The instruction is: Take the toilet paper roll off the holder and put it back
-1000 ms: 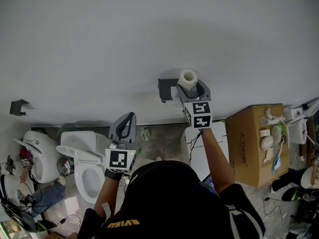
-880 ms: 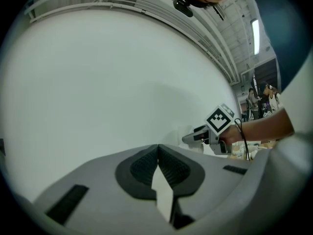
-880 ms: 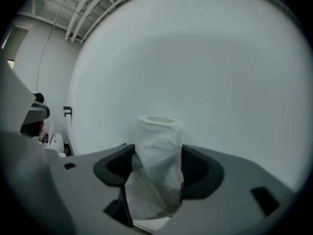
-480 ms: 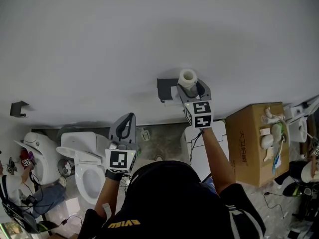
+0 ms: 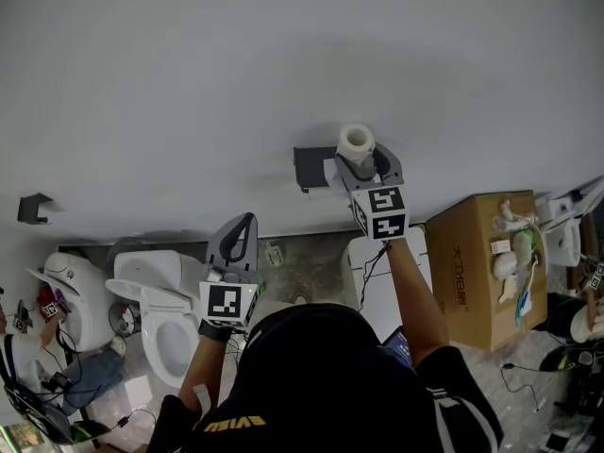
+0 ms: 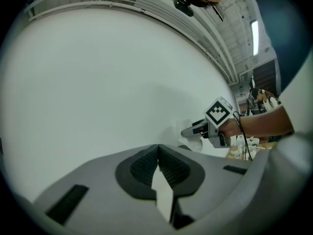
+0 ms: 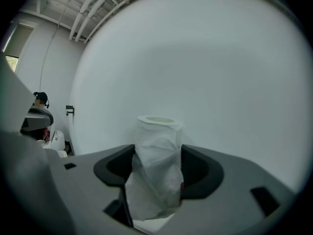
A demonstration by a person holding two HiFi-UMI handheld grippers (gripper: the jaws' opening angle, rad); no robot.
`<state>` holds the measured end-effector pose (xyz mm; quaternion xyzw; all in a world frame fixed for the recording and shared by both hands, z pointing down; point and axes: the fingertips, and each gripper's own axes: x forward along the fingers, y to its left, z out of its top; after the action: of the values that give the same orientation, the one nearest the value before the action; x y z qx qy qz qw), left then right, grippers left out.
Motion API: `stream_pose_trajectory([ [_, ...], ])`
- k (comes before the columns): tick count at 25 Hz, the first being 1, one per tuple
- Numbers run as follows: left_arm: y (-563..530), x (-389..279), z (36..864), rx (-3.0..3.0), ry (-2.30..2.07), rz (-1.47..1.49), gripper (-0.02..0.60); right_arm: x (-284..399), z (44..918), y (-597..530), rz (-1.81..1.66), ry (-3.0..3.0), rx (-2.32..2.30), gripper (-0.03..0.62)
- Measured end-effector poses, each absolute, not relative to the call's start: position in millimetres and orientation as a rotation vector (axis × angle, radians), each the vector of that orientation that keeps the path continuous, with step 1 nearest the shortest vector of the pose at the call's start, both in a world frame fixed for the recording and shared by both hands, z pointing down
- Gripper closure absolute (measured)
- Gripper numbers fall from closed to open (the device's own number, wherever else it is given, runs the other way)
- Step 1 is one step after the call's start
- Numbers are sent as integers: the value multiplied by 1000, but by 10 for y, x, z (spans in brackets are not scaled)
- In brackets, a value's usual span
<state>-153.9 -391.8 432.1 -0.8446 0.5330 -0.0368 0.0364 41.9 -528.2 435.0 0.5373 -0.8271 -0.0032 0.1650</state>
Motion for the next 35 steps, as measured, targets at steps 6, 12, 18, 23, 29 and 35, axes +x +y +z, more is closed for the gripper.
stream_pose_trajectory([
  [6,-3919,-1524,4346,-2601,1638,-118,571,383,4192,-5266,-42,-2353,1500,318],
  [12,-3923,-1519,4352,-2604,1640,-122,571,298,3956,-5239,-66,-2405,1452,319],
  [18,-3938,-1479,4364,-2607,1633,-121,571,306,3736,-5256,-77,-2401,1422,319],
  [23,-3928,-1484,4368,-2602,1630,-123,571,309,3570,-5266,-61,-2409,1416,321],
  [29,-3925,-1483,4373,-2605,1629,-127,571,334,3304,-5279,-78,-2431,1384,321],
  [35,-3907,-1429,4378,-2616,1614,-127,571,349,2953,-5279,-77,-2479,1374,321],
])
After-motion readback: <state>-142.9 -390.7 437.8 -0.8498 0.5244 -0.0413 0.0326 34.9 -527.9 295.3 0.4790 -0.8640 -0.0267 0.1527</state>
